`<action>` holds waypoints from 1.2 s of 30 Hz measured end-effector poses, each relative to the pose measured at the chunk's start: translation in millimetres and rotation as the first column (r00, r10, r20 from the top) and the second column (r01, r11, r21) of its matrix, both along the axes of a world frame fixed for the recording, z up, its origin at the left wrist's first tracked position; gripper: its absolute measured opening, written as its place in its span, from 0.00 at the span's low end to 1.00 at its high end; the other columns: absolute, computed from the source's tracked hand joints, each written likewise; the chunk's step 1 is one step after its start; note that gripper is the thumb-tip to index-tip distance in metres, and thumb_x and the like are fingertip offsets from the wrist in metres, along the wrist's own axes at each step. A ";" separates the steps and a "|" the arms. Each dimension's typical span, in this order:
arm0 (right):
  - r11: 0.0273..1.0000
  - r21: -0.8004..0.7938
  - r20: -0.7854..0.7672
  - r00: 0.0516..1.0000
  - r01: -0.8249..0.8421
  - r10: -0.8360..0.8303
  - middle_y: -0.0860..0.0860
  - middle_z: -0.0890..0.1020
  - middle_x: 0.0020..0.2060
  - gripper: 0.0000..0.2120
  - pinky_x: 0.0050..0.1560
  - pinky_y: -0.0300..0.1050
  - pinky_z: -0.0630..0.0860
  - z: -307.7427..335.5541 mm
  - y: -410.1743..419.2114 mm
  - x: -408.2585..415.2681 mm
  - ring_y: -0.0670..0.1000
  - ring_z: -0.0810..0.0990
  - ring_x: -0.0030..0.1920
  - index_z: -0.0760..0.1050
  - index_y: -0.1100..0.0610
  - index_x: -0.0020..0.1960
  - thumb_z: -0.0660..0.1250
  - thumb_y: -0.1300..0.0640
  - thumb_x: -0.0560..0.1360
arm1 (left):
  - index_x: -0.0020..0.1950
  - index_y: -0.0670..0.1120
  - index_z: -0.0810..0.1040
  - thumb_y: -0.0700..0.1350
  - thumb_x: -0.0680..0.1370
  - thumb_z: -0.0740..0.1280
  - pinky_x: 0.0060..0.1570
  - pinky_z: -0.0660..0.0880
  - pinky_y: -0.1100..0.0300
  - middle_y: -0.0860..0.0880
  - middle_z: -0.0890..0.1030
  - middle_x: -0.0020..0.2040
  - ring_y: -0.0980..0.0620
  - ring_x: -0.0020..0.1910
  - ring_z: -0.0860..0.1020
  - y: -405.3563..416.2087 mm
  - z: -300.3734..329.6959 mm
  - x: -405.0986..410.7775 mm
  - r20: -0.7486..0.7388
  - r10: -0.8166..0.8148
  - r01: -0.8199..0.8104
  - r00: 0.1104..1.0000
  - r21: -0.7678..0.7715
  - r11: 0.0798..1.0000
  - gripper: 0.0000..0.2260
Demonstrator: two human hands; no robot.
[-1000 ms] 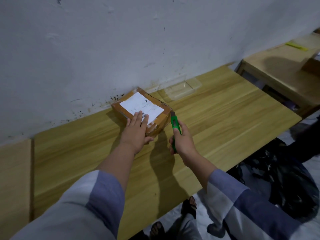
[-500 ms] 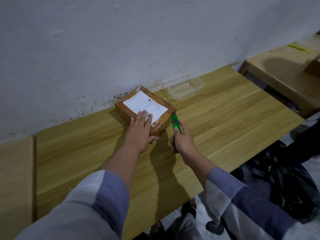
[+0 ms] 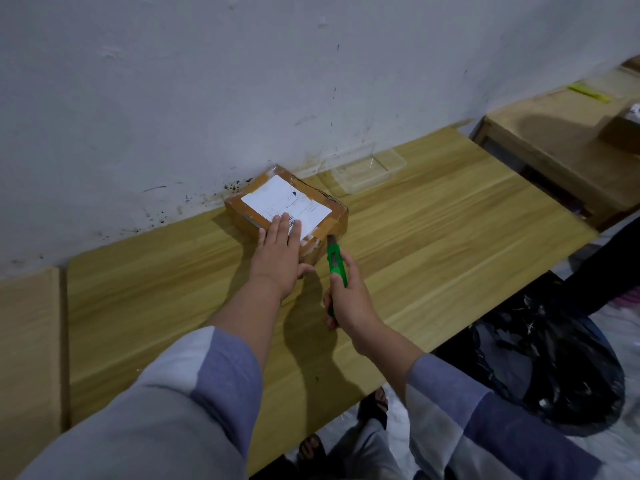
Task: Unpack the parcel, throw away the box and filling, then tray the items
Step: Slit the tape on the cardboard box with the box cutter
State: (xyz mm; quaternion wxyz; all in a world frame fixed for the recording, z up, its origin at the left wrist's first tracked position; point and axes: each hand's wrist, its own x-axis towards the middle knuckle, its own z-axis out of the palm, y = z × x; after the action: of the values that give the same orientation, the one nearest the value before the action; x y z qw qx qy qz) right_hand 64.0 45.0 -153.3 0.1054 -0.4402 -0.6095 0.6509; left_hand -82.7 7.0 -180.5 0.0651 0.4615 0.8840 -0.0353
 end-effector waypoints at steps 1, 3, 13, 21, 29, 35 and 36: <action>1.000 -0.009 0.001 1.000 -0.007 0.007 0.53 0.73 0.31 0.22 0.23 0.41 0.68 -1.6 -4.4 1.2 0.50 0.68 0.23 0.54 0.40 0.73 0.51 0.55 0.82 | 0.78 0.44 0.41 0.61 0.77 0.57 0.74 0.44 0.47 0.42 0.41 0.78 0.43 0.77 0.39 0.2 0.6 -0.5 0.012 0.004 -0.004 1.000 0.001 1.000 0.40; 0.999 -0.036 -0.008 1.000 -0.005 0.004 0.53 0.72 0.29 0.22 0.22 0.41 0.67 -2.7 -8.8 4.4 0.49 0.68 0.23 0.54 0.41 0.73 0.51 0.56 0.82 | 0.78 0.44 0.41 0.61 0.77 0.58 0.74 0.43 0.47 0.42 0.41 0.79 0.44 0.77 0.39 0.3 1.0 -1.0 0.033 0.006 -0.007 0.999 0.006 1.000 0.40; 0.979 -0.182 -0.027 0.996 -0.086 0.083 0.53 0.69 0.28 0.21 0.21 0.38 0.64 2.5 -7.9 23.0 0.48 0.66 0.23 0.59 0.40 0.72 0.52 0.56 0.82 | 0.78 0.44 0.41 0.58 0.77 0.61 0.74 0.44 0.47 0.42 0.42 0.79 0.44 0.77 0.40 -2.0 4.1 0.3 0.047 0.008 -0.009 0.999 0.021 1.000 0.40; 0.981 -0.183 0.006 0.998 -0.066 0.068 0.54 0.70 0.28 0.21 0.21 0.35 0.64 10.5 9.9 32.9 0.49 0.67 0.22 0.59 0.40 0.71 0.55 0.55 0.81 | 0.78 0.44 0.42 0.58 0.77 0.61 0.74 0.44 0.47 0.43 0.42 0.79 0.44 0.77 0.40 -3.6 6.3 -1.2 0.085 0.005 -0.007 0.996 0.029 1.000 0.40; 0.992 -0.118 0.039 0.999 0.040 -0.036 0.53 0.74 0.35 0.14 0.33 0.44 0.75 15.9 42.3 39.7 0.52 0.75 0.32 0.68 0.54 0.64 0.56 0.51 0.81 | 0.78 0.45 0.43 0.58 0.77 0.63 0.74 0.43 0.48 0.44 0.42 0.79 0.45 0.78 0.41 -8.5 8.7 -2.0 0.110 0.007 -0.012 0.994 0.050 0.999 0.40; 0.999 0.025 0.123 0.992 0.034 -0.037 0.51 0.75 0.36 0.14 0.37 0.42 0.70 18.5 59.7 31.9 0.50 0.73 0.36 0.75 0.59 0.62 0.62 0.56 0.78 | 0.78 0.46 0.52 0.65 0.77 0.56 0.75 0.45 0.48 0.46 0.51 0.79 0.48 0.78 0.46 -9.6 10.7 1.5 0.114 0.054 -0.073 0.992 0.168 0.983 0.37; 0.999 0.024 0.130 0.991 0.036 -0.039 0.52 0.75 0.36 0.14 0.37 0.42 0.70 18.8 62.0 30.6 0.50 0.73 0.36 0.74 0.59 0.62 0.62 0.57 0.78 | 0.78 0.46 0.54 0.66 0.77 0.55 0.75 0.45 0.48 0.46 0.52 0.79 0.48 0.78 0.47 -8.2 10.2 3.0 0.108 0.066 -0.086 0.992 0.186 0.979 0.36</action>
State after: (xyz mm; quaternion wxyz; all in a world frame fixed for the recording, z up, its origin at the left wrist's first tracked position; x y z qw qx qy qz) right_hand 94.6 107.0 -134.5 0.0823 -0.4920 -0.6136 0.6120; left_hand -79.7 -1.2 -170.2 0.0668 0.4327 0.8959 0.0755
